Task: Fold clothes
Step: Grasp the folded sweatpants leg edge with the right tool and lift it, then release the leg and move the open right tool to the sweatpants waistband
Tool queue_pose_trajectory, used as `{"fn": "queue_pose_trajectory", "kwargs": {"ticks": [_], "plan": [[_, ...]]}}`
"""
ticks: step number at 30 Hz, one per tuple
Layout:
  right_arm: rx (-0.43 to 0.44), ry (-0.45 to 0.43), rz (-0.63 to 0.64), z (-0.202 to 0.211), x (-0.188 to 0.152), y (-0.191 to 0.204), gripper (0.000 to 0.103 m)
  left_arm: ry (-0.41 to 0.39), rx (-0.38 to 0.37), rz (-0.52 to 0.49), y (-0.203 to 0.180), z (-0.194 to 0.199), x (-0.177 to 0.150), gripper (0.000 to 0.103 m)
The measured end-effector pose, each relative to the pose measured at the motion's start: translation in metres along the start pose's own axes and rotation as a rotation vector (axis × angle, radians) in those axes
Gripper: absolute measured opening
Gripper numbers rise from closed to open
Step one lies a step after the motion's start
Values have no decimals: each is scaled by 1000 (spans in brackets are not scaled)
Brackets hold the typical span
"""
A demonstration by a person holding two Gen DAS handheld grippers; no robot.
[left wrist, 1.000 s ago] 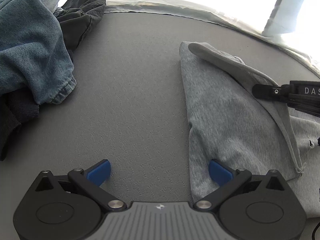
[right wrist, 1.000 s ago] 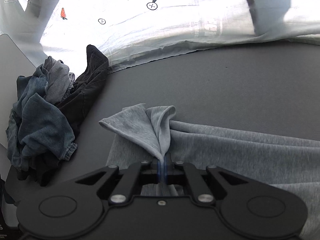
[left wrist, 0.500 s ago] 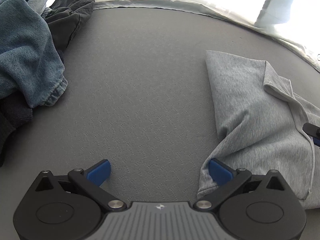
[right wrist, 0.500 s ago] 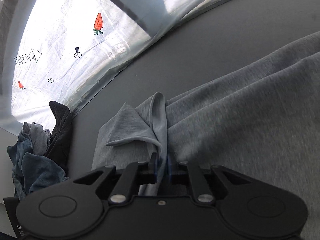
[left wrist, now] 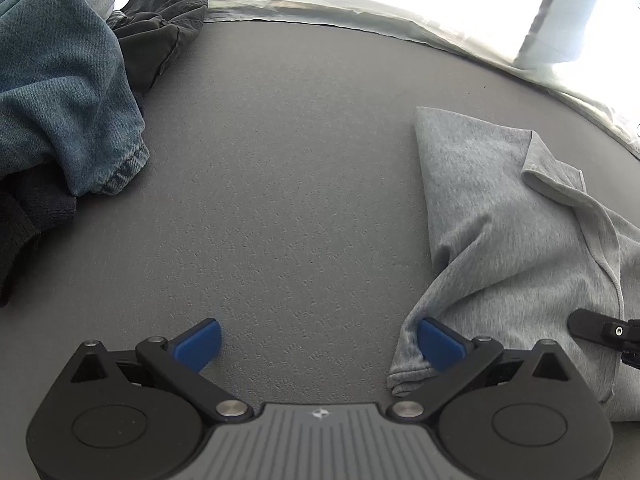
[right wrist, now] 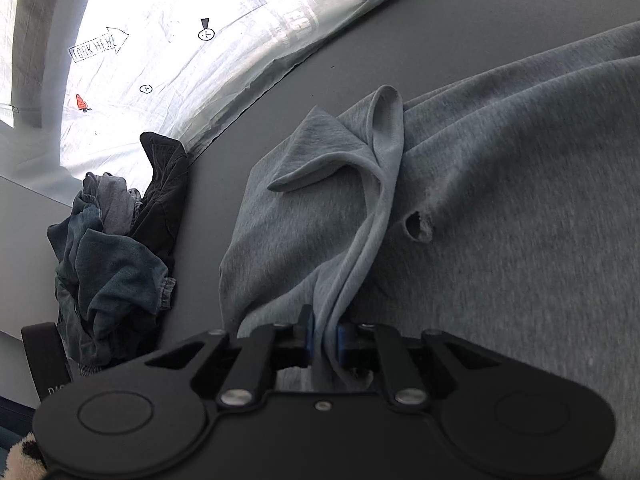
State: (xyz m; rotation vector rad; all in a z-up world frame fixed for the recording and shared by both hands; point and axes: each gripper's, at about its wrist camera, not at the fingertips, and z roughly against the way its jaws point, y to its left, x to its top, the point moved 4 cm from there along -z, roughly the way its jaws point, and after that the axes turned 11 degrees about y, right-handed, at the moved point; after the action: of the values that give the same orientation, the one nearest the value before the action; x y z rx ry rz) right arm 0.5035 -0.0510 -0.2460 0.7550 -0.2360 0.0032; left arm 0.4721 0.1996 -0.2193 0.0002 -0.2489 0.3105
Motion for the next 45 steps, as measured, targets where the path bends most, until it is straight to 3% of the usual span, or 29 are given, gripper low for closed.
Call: {"fn": "queue_pose_trajectory", "kwargs": {"ticks": [3, 7, 10, 14, 17, 19, 21, 24, 26, 28, 33, 38, 41, 43, 45], "plan": [[-2, -68, 41, 16, -5, 7, 6, 55, -56, -19, 0, 4, -5, 103], [34, -158, 62, 56, -9, 11, 5, -3, -135, -15, 6, 25, -12, 103], [28, -188, 12, 75, -19, -4, 5, -19, -122, -3, 10, 32, -12, 103], [-167, -111, -9, 64, -29, -35, 7, -16, -137, -2, 4, 30, -8, 103], [-271, -108, 14, 63, -35, -39, 28, -11, -122, -68, -13, 27, -2, 103], [-332, -153, 81, 71, -34, -31, 67, -15, -98, -131, -26, 25, 2, 103], [-419, -210, 167, 81, -31, -19, 72, -21, -77, -183, -37, 23, 6, 103], [-560, -267, 301, 84, -26, -9, 94, -8, -59, -217, -50, 13, 14, 103], [-667, -257, 413, 73, -17, -6, 96, 4, -54, -224, -56, 7, 18, 103], [-712, -223, 481, 60, -9, -8, 96, 10, -45, -232, -61, 1, 21, 103], [-768, -192, 563, 28, 8, -13, 96, 3, 26, -232, -65, -13, 43, 103], [-777, -184, 656, 4, 28, -10, 96, 29, 30, -229, -68, -25, 52, 103], [-801, -206, 710, -3, 42, -9, 96, 33, -7, -181, -63, -27, 51, 103], [-814, -246, 661, 0, 56, -14, 96, 33, -23, -170, -60, -28, 50, 103], [-802, -295, 470, 16, 72, -32, 96, 21, -17, -171, -61, -27, 48, 103]]}}
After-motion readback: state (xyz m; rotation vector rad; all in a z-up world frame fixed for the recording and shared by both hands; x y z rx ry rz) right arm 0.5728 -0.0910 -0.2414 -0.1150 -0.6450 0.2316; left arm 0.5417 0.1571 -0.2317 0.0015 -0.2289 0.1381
